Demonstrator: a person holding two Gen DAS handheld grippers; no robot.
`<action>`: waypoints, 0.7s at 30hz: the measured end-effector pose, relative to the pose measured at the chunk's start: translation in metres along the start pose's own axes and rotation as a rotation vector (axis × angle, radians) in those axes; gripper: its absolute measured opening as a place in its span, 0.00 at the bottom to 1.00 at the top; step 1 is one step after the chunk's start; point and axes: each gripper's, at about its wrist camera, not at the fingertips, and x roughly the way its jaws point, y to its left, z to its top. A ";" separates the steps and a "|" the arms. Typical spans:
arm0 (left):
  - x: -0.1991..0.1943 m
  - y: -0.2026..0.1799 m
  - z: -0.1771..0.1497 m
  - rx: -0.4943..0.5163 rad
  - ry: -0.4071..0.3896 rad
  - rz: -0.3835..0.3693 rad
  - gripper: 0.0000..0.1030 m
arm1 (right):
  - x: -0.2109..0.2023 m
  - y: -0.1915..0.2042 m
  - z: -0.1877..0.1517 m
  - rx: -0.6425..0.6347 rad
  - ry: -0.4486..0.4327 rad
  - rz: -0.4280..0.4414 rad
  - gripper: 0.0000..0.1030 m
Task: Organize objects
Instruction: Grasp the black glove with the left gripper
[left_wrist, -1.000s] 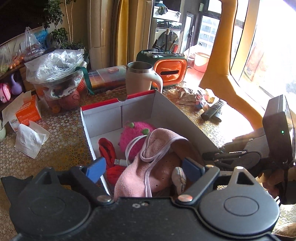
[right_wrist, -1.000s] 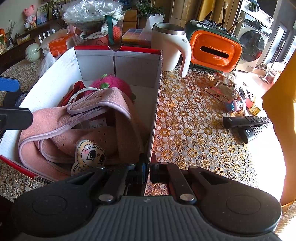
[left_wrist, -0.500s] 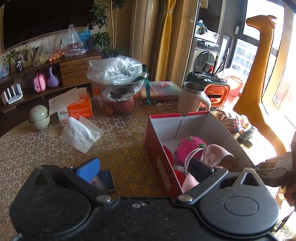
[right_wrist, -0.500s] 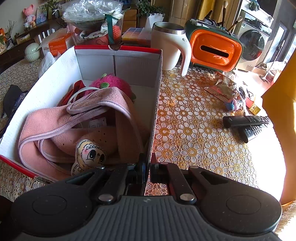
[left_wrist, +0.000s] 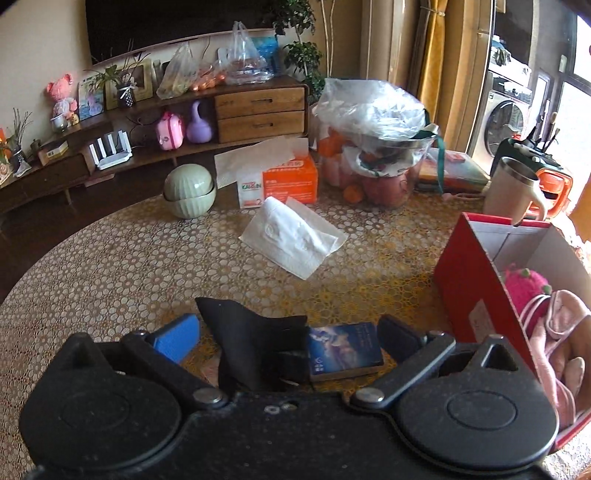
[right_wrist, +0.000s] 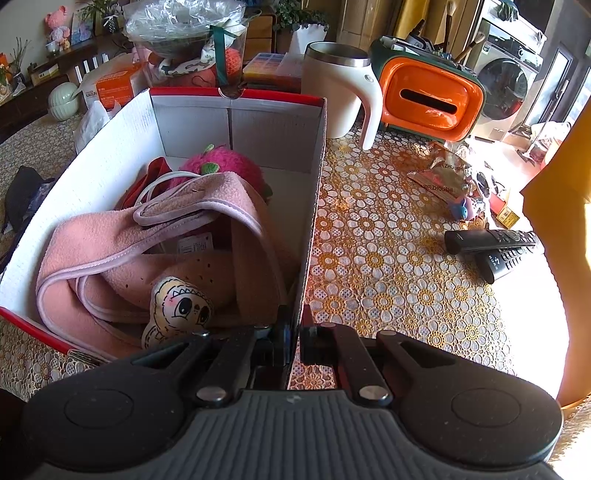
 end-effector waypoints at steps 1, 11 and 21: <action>0.006 0.004 -0.001 -0.010 0.008 0.014 1.00 | 0.000 0.000 0.000 0.000 0.002 0.000 0.04; 0.059 0.028 -0.015 -0.053 0.053 0.094 0.97 | 0.000 -0.001 0.003 0.005 0.017 0.006 0.04; 0.097 0.037 -0.025 -0.070 0.130 0.078 0.71 | 0.001 -0.001 0.005 0.007 0.024 0.007 0.04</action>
